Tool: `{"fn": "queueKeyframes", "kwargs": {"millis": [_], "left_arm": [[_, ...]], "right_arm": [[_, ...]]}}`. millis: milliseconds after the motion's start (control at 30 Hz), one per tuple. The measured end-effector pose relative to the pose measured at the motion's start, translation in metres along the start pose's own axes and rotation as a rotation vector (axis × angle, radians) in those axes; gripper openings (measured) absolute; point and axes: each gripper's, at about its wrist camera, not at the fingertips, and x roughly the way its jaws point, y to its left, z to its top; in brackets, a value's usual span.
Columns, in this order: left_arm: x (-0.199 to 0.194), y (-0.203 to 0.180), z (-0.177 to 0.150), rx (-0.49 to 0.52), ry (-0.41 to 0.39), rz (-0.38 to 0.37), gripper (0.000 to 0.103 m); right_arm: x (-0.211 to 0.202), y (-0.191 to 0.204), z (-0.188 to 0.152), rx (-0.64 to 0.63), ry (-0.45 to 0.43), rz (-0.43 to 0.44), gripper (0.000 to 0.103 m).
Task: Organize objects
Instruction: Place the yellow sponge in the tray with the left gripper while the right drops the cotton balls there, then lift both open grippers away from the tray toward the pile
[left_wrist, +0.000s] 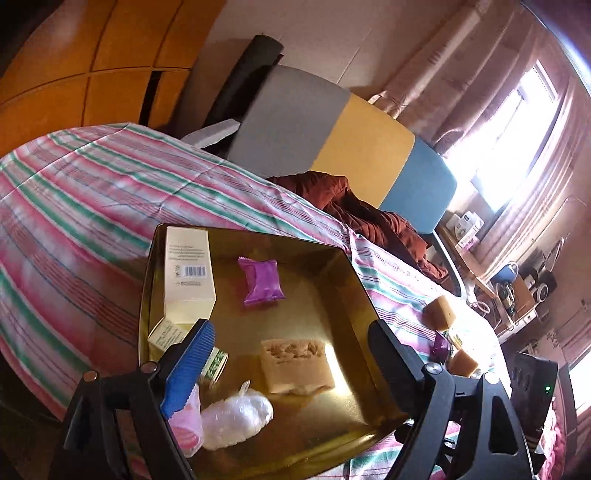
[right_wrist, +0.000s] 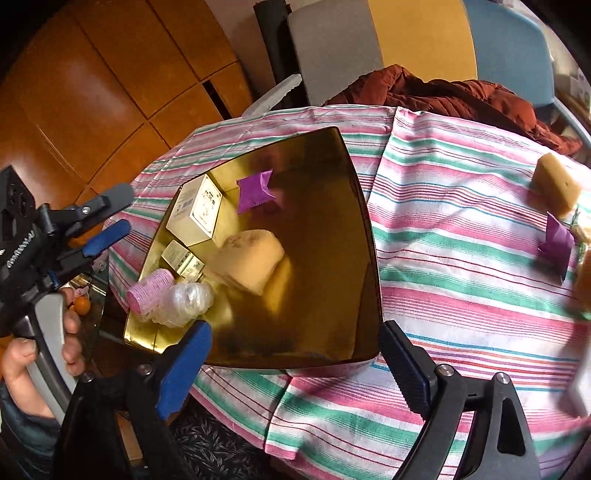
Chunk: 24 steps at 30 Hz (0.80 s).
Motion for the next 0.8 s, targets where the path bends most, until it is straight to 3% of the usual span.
{"fn": "queueKeyframes", "kwargs": {"millis": [367, 467, 800], "left_arm": [[0.001, -0.047, -0.033, 0.181, 0.038, 0.09, 0.085], [0.001, -0.057, -0.04, 0.229, 0.033, 0.15, 0.085], [0.001, -0.055, -0.054, 0.218, 0.019, 0.306, 0.085]], "right_arm": [[-0.014, 0.0, -0.003, -0.029, -0.058, -0.087, 0.1], [-0.019, -0.002, -0.003, -0.029, -0.08, -0.111, 0.102], [-0.028, -0.002, -0.007, -0.061, -0.126, -0.194, 0.103]]}}
